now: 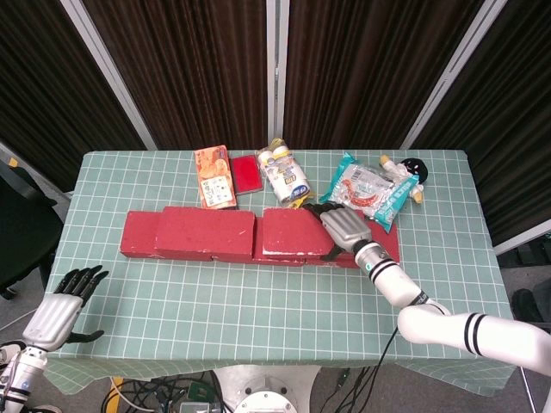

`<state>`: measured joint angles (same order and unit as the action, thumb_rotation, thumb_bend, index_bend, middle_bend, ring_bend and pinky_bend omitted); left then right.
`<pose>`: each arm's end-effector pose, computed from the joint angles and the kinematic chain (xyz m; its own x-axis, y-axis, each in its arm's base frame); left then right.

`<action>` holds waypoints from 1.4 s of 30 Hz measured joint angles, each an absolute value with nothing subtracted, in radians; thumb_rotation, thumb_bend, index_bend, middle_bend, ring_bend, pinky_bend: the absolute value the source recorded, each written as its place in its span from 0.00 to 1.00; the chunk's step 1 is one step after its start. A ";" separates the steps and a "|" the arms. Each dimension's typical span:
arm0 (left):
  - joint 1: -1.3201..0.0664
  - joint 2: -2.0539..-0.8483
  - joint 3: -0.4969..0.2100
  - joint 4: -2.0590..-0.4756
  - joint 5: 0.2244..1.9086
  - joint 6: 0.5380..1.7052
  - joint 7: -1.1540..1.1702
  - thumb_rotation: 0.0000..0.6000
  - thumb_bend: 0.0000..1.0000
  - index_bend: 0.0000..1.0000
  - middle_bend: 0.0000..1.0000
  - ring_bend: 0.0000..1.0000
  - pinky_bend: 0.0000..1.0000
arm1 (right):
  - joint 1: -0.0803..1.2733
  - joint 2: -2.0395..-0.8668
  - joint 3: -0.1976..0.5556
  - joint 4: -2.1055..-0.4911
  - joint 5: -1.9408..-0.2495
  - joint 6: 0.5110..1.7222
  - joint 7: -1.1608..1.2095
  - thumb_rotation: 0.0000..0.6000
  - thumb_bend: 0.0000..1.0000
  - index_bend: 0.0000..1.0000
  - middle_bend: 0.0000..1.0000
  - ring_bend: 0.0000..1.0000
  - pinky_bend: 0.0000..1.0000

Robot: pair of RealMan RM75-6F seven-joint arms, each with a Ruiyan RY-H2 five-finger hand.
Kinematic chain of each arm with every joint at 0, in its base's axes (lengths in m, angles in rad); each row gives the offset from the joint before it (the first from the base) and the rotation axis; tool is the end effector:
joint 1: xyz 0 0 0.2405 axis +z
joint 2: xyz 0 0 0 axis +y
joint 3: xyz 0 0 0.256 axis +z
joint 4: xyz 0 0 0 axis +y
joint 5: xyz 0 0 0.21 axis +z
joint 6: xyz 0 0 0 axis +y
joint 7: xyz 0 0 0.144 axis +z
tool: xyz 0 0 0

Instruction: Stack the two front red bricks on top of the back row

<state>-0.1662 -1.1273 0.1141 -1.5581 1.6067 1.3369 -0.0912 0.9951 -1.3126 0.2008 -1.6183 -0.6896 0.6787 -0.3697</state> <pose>-0.3170 0.1661 0.1167 0.3904 0.2821 0.8764 0.9198 -0.1603 -0.3582 -0.1044 -0.3835 0.0229 0.4234 -0.4721 0.7732 -0.8967 -0.3400 0.2834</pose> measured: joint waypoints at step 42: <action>-0.163 -1.131 0.116 -1.535 1.611 1.317 -0.134 1.00 0.04 0.03 0.00 0.00 0.00 | 1.152 -1.396 0.123 -1.519 -0.516 0.650 -0.319 1.00 0.10 0.05 0.17 0.11 0.13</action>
